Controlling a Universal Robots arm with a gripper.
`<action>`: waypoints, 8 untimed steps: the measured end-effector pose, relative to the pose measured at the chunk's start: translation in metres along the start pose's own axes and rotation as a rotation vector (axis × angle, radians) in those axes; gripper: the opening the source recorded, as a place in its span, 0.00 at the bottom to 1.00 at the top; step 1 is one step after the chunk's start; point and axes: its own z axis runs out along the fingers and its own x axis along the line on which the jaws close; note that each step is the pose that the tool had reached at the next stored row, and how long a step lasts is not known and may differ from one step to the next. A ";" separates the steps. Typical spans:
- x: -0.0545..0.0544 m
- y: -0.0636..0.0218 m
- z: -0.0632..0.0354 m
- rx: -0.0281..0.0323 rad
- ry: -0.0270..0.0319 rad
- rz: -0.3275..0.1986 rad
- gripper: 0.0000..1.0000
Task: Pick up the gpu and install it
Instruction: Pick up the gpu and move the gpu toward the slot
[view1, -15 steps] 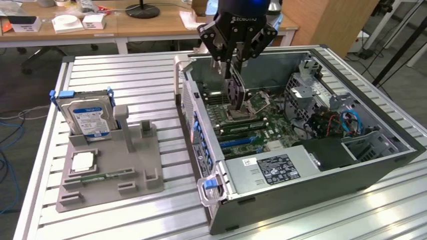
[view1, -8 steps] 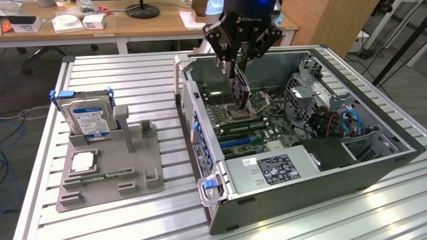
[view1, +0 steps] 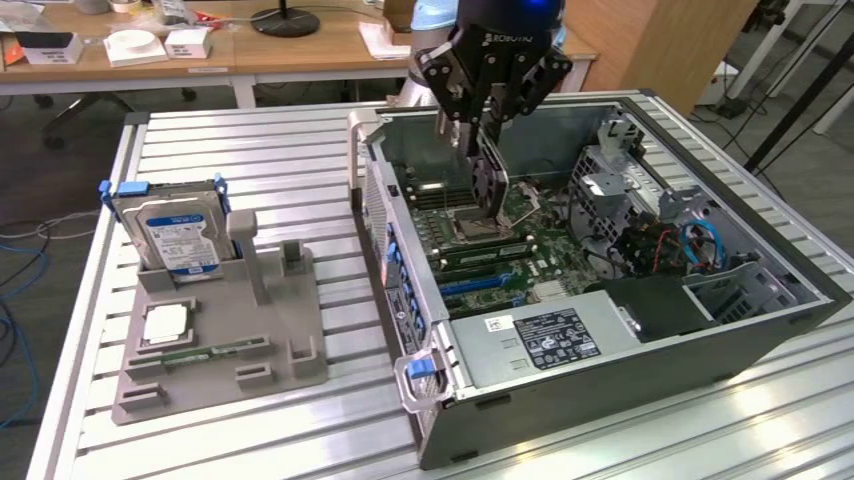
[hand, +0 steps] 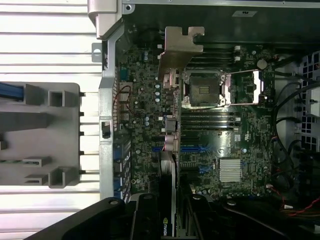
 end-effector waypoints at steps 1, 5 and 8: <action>-0.001 0.0000 0.0000 0.0000 -0.0001 0.000 0.26; -0.005 0.0001 0.0002 -0.0001 -0.0001 0.000 0.26; -0.008 0.0002 0.0002 -0.0001 -0.0001 0.000 0.26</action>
